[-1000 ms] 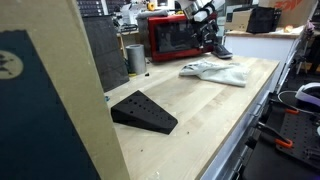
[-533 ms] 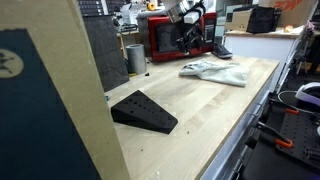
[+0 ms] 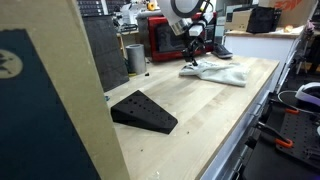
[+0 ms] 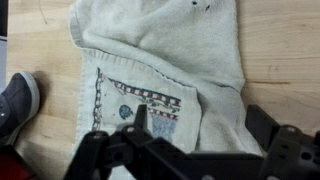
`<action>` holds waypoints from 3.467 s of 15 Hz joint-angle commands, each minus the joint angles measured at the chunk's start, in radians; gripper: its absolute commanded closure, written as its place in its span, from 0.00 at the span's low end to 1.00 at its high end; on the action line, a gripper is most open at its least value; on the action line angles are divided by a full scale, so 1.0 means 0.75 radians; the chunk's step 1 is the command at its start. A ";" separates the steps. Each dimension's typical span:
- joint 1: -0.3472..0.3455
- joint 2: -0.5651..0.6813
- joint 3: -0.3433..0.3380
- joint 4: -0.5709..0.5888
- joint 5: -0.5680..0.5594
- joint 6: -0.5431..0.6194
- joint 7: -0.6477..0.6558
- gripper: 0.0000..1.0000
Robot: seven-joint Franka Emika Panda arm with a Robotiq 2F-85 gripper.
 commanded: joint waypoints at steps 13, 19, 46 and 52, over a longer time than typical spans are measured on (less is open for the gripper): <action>-0.022 0.108 -0.008 0.122 0.204 -0.072 -0.049 0.00; -0.095 0.255 -0.050 0.287 0.352 -0.160 -0.098 0.00; -0.129 0.566 -0.172 0.682 0.388 -0.331 -0.017 0.00; -0.142 0.583 -0.181 0.723 0.382 -0.401 -0.036 0.00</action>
